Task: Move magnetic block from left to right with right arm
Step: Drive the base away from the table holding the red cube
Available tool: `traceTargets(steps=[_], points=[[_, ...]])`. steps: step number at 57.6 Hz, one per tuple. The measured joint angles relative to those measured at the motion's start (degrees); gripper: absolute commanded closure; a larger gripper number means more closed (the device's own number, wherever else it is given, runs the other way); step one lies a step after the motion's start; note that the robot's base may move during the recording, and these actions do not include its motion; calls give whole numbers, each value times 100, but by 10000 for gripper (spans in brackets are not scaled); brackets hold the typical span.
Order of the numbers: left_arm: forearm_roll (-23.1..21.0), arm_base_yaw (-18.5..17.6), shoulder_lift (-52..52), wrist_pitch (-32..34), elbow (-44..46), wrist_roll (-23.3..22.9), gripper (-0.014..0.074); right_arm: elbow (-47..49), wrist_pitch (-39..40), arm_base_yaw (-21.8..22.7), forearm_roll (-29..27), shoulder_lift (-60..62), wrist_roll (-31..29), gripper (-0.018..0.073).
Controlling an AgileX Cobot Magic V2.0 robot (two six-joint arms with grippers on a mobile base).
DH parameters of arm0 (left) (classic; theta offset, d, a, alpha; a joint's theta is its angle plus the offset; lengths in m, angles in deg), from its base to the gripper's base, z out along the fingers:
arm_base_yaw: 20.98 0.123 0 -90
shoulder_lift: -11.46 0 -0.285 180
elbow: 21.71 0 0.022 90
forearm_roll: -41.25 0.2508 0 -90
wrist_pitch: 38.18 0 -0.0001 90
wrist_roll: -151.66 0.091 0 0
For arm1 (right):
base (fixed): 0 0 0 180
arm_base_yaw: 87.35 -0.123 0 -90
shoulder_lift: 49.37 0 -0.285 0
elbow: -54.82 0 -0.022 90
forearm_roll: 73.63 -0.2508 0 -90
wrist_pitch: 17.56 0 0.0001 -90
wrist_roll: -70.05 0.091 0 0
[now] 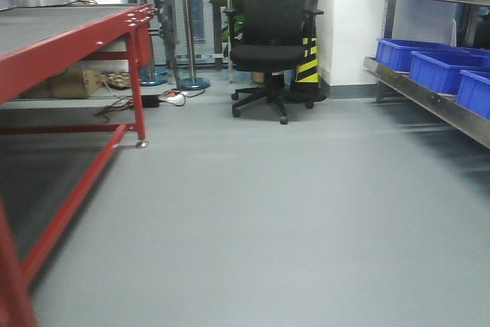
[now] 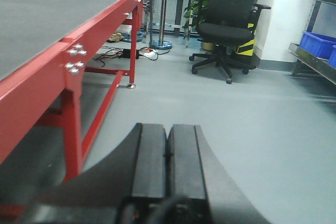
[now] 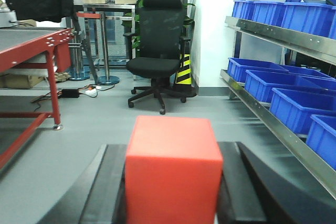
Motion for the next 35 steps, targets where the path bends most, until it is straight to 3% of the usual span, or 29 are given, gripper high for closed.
traceTargets(steps=[35], points=[[0, 0, 0, 0, 0, 0, 722, 0, 0, 0, 0, 0, 0, 263]])
